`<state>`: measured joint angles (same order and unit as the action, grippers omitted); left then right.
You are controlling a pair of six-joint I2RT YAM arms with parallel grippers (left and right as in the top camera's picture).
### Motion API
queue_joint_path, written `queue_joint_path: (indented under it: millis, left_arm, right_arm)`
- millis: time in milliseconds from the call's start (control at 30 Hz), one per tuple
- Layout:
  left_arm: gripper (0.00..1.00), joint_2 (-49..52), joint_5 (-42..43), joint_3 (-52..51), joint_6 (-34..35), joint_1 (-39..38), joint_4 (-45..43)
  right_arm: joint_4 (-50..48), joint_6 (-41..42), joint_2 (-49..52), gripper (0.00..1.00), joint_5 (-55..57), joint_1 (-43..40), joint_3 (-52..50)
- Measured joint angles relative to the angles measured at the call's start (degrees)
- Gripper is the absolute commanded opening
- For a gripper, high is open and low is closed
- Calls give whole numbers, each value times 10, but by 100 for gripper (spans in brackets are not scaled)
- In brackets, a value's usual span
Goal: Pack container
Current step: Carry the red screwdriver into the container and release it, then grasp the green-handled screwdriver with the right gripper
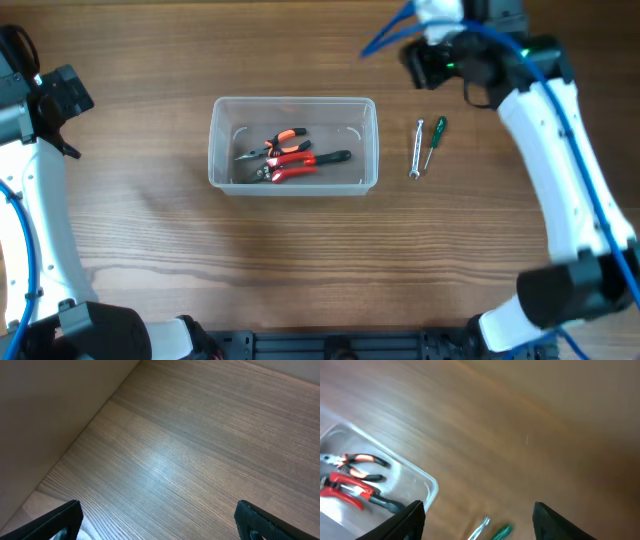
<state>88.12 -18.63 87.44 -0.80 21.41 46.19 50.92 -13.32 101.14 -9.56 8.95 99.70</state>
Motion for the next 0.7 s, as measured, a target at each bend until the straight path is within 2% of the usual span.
queue_joint_path:
  millis: [167,267,433,600,700]
  left_arm:
    - [100,0,0,0,0,0,0]
    - [100,0,0,0,0,0,0]
    - [100,0,0,0,0,0,0]
    - [100,0,0,0,0,0,0]
    - [100,0,0,0,0,0,0]
  right_arm:
    - [5,243,107,57,-45,-49,-64]
    - [0,344,162,59,-45,-49,-78]
    - [-7,406,200,60,-45,-53,-83]
    - [5,401,200,63,-17,-94,-83]
    - [7,396,200,59,31,-109,-83]
